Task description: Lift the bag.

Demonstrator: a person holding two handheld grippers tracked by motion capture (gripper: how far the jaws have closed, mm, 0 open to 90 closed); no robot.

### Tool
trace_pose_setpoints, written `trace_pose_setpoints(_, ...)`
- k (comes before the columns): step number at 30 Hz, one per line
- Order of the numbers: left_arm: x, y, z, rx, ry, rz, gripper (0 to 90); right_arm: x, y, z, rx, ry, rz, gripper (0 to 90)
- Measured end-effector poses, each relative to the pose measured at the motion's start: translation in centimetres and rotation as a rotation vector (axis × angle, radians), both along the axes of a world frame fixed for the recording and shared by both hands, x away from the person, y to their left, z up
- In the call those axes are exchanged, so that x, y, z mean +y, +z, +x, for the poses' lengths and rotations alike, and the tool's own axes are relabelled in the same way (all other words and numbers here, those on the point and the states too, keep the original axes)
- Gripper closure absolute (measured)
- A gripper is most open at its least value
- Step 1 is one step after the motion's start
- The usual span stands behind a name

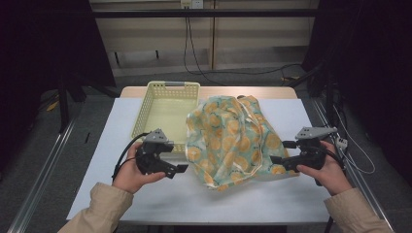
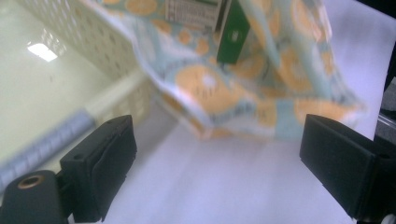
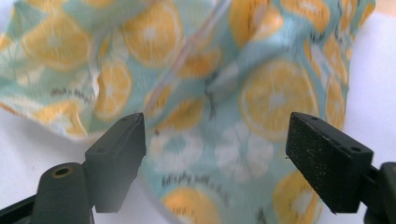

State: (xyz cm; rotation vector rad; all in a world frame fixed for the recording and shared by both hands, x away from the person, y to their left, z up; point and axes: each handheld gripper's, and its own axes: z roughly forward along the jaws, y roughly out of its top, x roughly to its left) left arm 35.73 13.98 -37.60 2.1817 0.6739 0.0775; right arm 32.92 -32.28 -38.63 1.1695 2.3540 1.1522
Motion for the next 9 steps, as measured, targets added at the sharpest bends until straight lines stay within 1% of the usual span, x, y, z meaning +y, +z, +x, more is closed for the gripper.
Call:
trace_pose_setpoints(1, 0.4, -0.6, -0.2, -0.005, 0.009, -0.008, 11.2, -0.2, -0.4, -0.3, 0.007, -0.001, 0.003, 20.6)
trace_pose_setpoints(2, 0.8, -1.1, -0.4, 0.008, 0.017, 0.001, 10.8, -0.4, -0.7, -0.6, 0.015, -0.001, 0.006, 20.5)
trace_pose_setpoints(3, 1.2, -1.8, -0.6, 0.017, 0.028, -0.004, 10.8, -0.6, -1.1, -0.8, 0.02, -0.004, 0.001, 20.3)
trace_pose_setpoints(4, 1.5, -2.4, -0.8, 0.014, 0.039, 0.006, 10.9, -0.7, -1.4, -1.1, 0.022, -0.007, -0.009, 20.1)
trace_pose_setpoints(5, 1.7, -2.9, -1.0, 0.02, 0.041, 0.02, 10.9, -0.9, -1.7, -1.3, 0.019, -0.013, -0.011, 20.0)
trace_pose_setpoints(6, 1.9, -3.5, -1.1, 0.025, 0.04, 0.016, 10.9, -1.0, -2.0, -1.5, 0.023, -0.022, -0.01, 19.3)
trace_pose_setpoints(7, 2.1, -3.9, -1.3, 0.024, 0.041, 0.02, 10.9, -1.0, -2.2, -1.7, 0.021, -0.028, -0.009, 18.7)
trace_pose_setpoints(9, 2.3, -4.6, -1.4, 0.015, 0.045, 0.038, 10.9, -1.0, -2.7, -2.1, 0.014, -0.038, -0.003, 17.9)
